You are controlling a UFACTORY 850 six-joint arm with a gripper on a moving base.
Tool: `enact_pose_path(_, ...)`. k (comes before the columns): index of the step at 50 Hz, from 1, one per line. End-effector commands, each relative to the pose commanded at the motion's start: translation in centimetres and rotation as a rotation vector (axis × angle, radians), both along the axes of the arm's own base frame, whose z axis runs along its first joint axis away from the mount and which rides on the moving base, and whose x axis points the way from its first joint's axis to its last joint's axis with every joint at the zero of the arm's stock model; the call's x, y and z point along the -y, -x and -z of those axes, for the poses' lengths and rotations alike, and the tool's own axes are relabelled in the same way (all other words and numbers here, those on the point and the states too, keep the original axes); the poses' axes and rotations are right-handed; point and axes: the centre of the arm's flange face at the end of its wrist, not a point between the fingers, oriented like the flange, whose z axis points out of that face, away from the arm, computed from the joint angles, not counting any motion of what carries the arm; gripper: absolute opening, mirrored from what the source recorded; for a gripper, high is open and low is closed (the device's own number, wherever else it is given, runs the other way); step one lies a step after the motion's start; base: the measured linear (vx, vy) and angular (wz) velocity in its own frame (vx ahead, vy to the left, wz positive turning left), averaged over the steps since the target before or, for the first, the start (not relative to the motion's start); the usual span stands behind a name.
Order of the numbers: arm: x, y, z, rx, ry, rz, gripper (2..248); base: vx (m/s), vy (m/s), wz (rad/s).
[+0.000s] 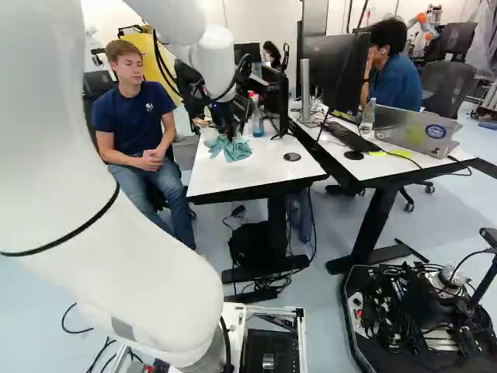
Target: Clean the table with the green towel
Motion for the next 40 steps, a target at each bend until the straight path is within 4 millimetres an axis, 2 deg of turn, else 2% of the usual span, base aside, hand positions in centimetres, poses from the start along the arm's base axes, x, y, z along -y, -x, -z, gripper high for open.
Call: enact_pose_path(40,-5.1,-7.1,0.1,0.006,0.063,-0.152,48,0.0,0.0,0.0)
